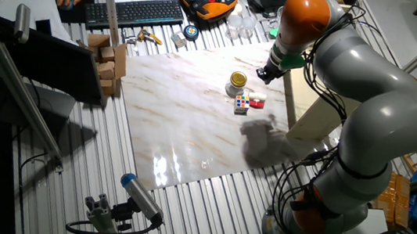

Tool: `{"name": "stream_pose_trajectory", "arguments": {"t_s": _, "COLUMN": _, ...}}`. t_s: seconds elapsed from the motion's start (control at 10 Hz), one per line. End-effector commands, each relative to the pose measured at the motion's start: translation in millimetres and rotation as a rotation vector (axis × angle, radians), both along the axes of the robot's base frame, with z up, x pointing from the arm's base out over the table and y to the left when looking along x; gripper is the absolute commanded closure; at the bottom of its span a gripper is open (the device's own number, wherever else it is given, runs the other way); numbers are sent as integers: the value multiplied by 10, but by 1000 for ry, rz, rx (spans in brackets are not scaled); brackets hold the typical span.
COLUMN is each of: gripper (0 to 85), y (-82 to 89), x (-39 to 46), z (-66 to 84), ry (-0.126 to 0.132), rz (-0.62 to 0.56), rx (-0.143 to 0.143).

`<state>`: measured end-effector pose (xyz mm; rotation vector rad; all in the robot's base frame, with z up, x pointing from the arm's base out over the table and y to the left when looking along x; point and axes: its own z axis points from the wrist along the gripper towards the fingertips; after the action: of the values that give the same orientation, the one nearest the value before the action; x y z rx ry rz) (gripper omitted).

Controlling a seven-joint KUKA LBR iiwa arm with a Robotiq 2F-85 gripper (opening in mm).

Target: Take the object down from the shelf

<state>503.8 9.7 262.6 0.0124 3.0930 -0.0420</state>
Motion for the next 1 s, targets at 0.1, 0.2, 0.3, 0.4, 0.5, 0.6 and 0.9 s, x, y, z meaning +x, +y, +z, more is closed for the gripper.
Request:
{"name": "stream_pose_trajectory", "arguments": {"t_s": 0.1, "gripper": 850, "y": -1, "x": -1, "z": 0, "ry": 0, "rz": 0, "rx": 1}}
{"name": "stream_pose_trajectory", "arguments": {"t_s": 0.2, "gripper": 850, "y": -1, "x": -1, "z": -1, "ry": 0, "rz": 0, "rx": 3}}
{"name": "stream_pose_trajectory", "arguments": {"t_s": 0.3, "gripper": 850, "y": -2, "x": -1, "z": -1, "ry": 0, "rz": 0, "rx": 3}}
{"name": "stream_pose_trajectory", "arguments": {"t_s": 0.4, "gripper": 850, "y": -10, "x": -3, "z": -3, "ry": 3, "rz": -5, "rx": 12}}
{"name": "stream_pose_trajectory", "arguments": {"t_s": 0.5, "gripper": 850, "y": -10, "x": -3, "z": -3, "ry": 3, "rz": -5, "rx": 14}}
{"name": "stream_pose_trajectory", "arguments": {"t_s": 0.6, "gripper": 850, "y": -10, "x": -3, "z": -3, "ry": 3, "rz": -5, "rx": 14}}
{"name": "stream_pose_trajectory", "arguments": {"t_s": 0.9, "gripper": 850, "y": -9, "x": -2, "z": -3, "ry": 3, "rz": -5, "rx": 12}}
